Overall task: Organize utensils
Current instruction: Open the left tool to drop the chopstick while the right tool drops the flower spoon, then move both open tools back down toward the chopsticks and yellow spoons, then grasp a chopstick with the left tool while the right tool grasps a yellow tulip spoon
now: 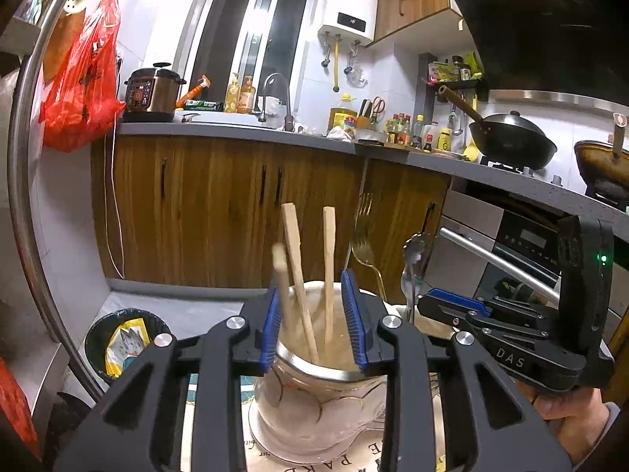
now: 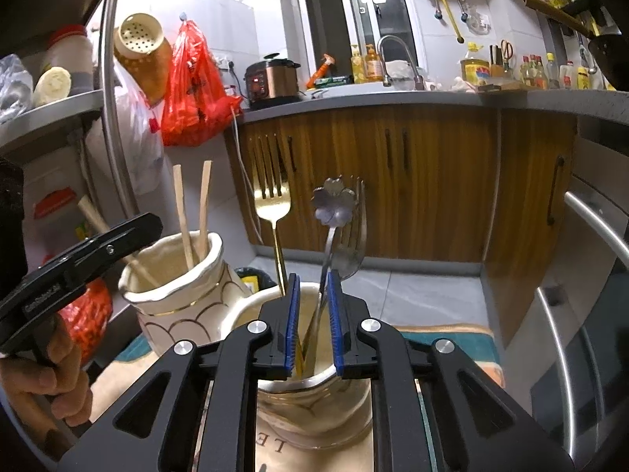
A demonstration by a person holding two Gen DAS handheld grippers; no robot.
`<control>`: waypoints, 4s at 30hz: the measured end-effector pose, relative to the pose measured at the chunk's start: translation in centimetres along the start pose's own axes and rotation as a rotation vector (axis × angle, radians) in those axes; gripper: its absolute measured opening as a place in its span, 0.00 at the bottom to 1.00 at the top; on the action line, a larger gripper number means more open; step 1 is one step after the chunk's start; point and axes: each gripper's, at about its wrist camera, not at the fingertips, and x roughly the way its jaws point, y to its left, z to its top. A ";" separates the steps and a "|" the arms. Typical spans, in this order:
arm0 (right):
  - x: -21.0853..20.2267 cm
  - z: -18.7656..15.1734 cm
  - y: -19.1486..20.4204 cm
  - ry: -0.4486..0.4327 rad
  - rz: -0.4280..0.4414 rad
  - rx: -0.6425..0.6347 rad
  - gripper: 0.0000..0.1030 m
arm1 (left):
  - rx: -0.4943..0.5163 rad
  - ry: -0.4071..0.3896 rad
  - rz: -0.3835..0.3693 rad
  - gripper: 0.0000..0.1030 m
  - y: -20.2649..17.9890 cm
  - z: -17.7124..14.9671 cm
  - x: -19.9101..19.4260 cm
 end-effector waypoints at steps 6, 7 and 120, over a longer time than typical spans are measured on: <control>-1.0 0.1 0.0 -0.017 -0.011 -0.009 0.21 | 0.015 -0.017 0.008 0.48 -0.1 0.1 -1.0; -1.3 0.0 0.1 -0.023 -0.014 -0.013 0.21 | 0.018 -0.018 0.012 0.50 0.0 0.0 -1.3; -1.7 -10.3 1.2 0.925 0.033 -0.285 0.22 | 0.389 1.021 -0.101 0.22 -9.1 -11.6 5.0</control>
